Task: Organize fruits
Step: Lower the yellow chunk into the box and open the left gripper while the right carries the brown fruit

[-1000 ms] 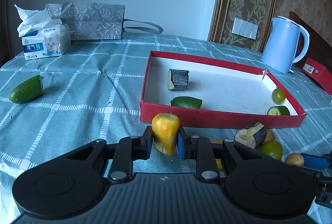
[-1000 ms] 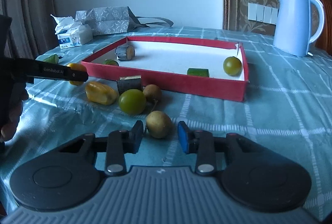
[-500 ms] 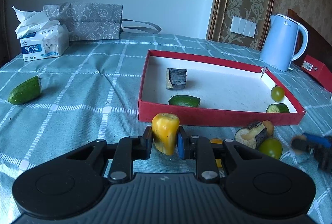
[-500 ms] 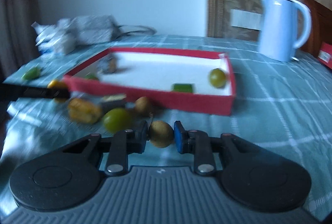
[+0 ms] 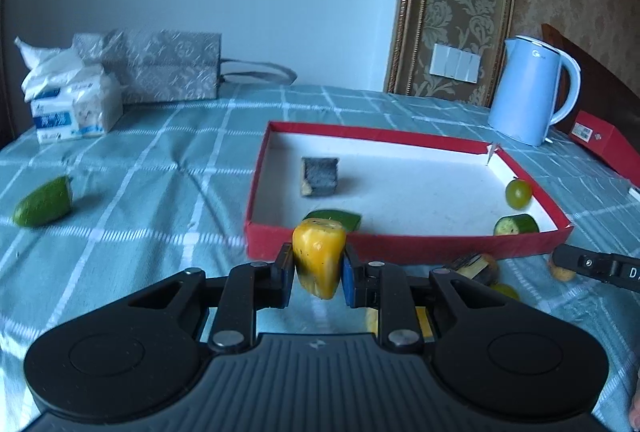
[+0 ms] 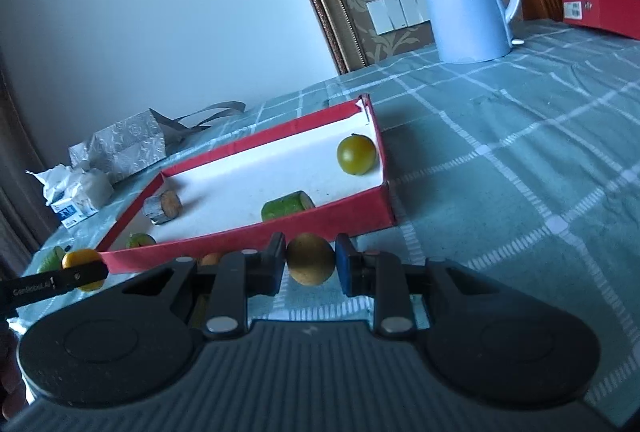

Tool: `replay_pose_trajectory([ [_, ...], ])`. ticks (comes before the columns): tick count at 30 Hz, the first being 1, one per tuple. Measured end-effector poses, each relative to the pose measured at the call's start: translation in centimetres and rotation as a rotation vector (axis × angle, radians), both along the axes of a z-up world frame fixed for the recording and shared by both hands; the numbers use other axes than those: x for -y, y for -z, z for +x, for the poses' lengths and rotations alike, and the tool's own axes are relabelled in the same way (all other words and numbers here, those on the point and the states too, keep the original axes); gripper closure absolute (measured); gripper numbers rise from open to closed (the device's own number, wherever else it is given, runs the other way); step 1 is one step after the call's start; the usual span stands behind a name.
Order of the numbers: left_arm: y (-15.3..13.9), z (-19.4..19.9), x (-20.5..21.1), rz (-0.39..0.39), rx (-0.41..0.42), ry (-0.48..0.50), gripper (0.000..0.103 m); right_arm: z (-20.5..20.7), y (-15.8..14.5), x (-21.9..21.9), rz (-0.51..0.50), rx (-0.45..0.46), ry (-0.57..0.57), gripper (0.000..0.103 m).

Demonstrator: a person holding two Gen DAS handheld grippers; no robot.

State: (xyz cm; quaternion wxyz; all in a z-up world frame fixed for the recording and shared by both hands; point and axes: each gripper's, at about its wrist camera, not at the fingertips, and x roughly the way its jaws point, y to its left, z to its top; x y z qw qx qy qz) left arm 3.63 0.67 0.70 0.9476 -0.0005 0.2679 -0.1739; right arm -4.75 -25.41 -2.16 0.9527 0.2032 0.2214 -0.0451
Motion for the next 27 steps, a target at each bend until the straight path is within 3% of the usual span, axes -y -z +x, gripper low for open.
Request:
replay_pose_trajectory([
  [10,-1.9,4.3,4.6,0.017,-0.008,0.061,0.080,-0.3,0.2,0.6,0.041,0.020,0.008,0.078],
  [20,-0.5,10.2,9.1,0.077,-0.079,0.042,0.080,-0.3,0.2,0.8,0.052,0.020,-0.004,0.078],
  [27,0.4,11.7,10.3,0.130,-0.091,0.027,0.079,-0.1,0.3,0.6,0.048,0.016,-0.020,0.078],
])
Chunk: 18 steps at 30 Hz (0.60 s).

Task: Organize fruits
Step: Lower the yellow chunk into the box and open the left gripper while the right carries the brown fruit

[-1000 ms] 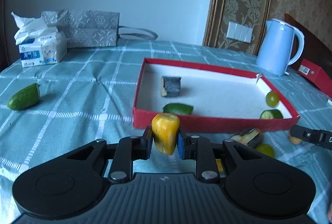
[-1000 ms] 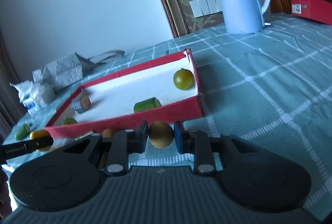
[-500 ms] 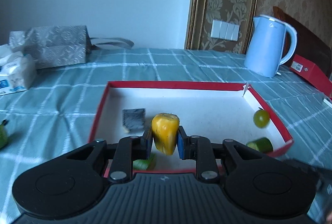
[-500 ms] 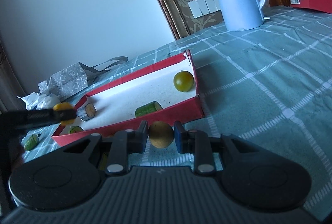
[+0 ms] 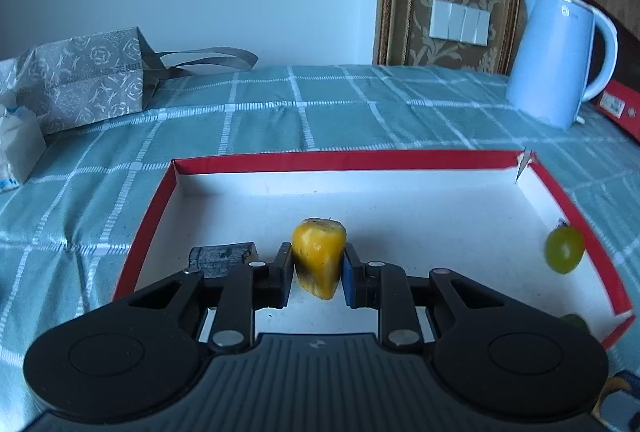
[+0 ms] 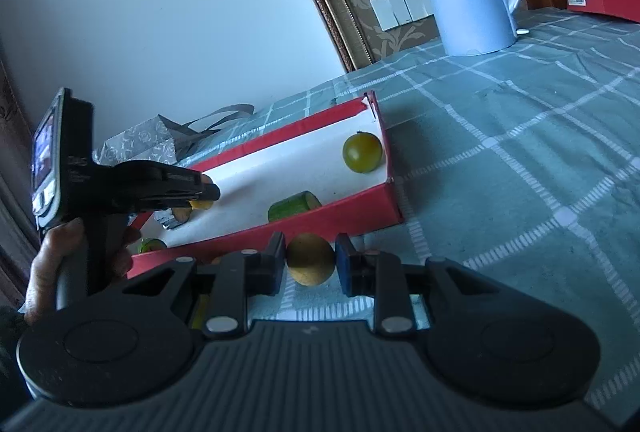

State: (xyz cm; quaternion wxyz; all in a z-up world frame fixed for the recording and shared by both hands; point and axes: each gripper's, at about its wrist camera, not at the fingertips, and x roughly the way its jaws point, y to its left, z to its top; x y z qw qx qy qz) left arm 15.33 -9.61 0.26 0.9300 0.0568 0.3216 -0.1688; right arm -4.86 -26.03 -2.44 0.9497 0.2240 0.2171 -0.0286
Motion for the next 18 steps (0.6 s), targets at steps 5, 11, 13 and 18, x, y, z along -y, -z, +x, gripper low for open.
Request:
replay_pose_trajectory([
  [5,-1.0,-1.2,-0.8,-0.033,0.081,-0.009,0.021,0.1,0.1,0.0,0.006,-0.005,-0.007,0.078],
  [11,-3.0,-4.0,-2.3,-0.006,0.224,-0.046,0.013,0.2,0.2,0.1,0.005,-0.006,-0.007,0.078],
  [13,-3.3,-5.5,-3.9,-0.027,0.252,-0.065,0.013,0.2,0.2,0.1,0.007,-0.006,-0.006,0.078],
  [18,-2.7,-9.5,-9.3,-0.114,0.260,-0.124,0.012,0.1,0.1,-0.1,-0.003,-0.006,-0.011,0.078],
])
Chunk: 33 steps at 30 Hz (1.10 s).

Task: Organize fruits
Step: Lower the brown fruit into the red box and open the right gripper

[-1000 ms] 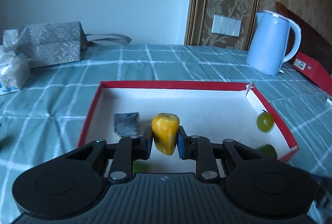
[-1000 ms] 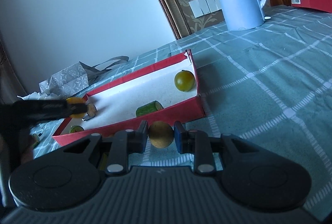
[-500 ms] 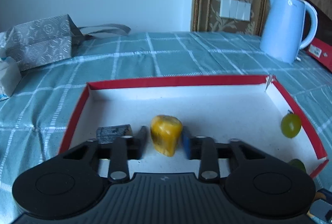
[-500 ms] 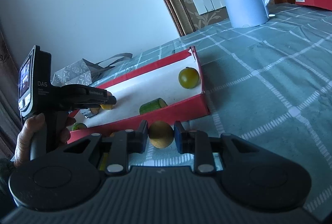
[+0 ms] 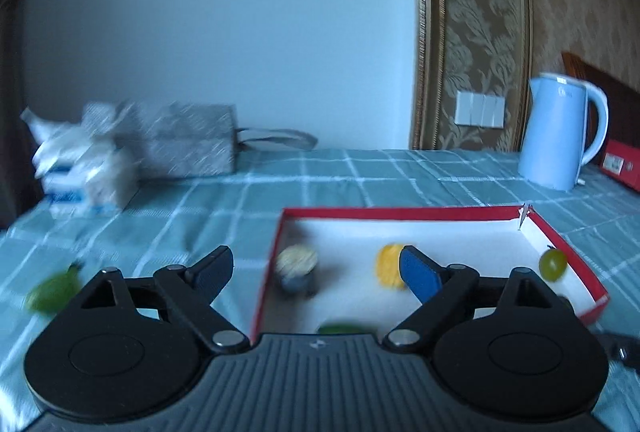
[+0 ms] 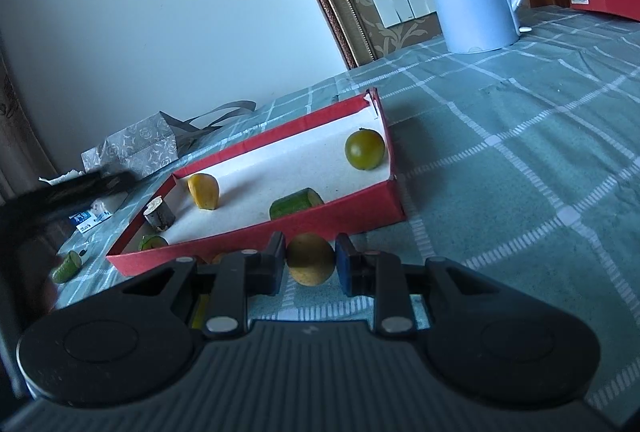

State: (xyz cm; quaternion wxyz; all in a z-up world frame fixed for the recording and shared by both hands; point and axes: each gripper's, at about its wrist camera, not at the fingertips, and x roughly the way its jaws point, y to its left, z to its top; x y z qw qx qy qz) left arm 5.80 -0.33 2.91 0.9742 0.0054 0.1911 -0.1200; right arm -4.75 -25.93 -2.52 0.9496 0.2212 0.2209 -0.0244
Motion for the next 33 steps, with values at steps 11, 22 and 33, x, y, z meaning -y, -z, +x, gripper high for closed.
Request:
replay_pose_trajectory([
  [11,2.6,-1.3,-4.9,-0.042,-0.121,-0.075,0.012,0.1,-0.1,-0.2,-0.021,-0.016,0.012,0.078],
  [22,3.3,-1.5,-4.6,-0.017,-0.161,-0.052,0.012,0.3,-1.0,-2.5,-0.184,-0.005,0.004,0.078],
  [33,3.4,-1.2,-4.6,-0.028,-0.176,-0.046,0.012,8.6,-3.8,-4.3,-0.410,-0.021,-0.044,0.078],
])
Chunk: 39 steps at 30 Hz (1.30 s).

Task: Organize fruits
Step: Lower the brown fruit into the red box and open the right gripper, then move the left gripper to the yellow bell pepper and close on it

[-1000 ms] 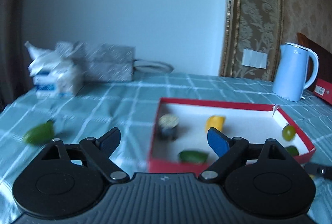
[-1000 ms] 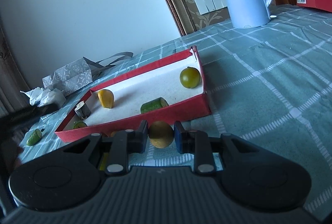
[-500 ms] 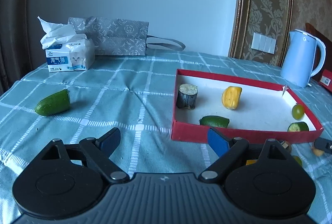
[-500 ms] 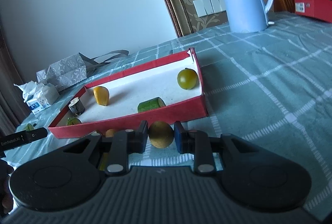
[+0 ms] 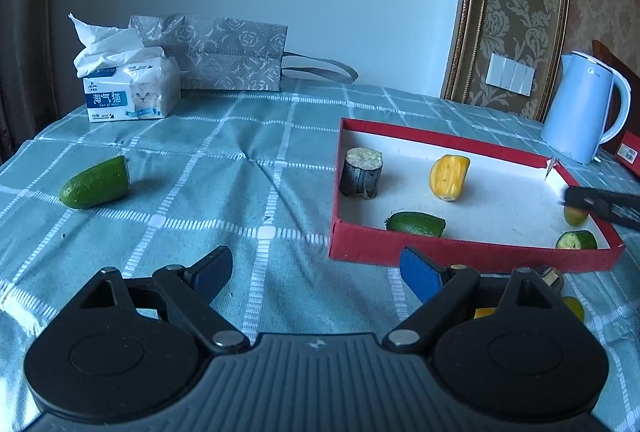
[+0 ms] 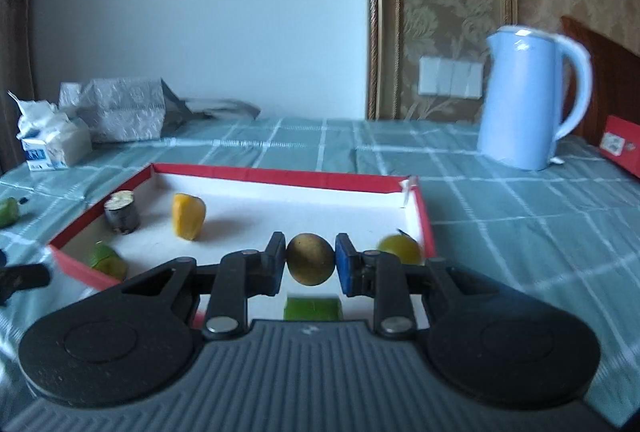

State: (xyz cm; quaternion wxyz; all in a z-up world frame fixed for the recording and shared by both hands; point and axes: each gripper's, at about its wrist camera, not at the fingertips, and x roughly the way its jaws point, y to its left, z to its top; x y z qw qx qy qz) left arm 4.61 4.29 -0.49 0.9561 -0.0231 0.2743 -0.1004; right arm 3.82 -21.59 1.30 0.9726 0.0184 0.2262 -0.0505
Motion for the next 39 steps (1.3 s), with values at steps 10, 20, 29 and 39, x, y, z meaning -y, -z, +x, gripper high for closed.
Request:
replay_pose_trajectory([
  [10,0.2,0.4,0.4,-0.020,-0.026,0.037,0.012,6.1,2.0,-0.1,-0.044,-0.095,0.031,0.072],
  [20,-0.1,-0.5,0.3,-0.020,0.011,0.054,0.012,-1.8,0.2,1.7,0.131,0.057,0.060,0.036],
  [29,-0.3,-2.0,1.9,0.002,0.062,0.165,0.012,-8.6,0.9,1.4,0.129,0.186,0.115,0.007],
  [39,0.0,-2.8,3.3,0.003,0.057,0.245,0.012,-8.1,1.7,1.7,0.153,0.114,0.136,0.003],
])
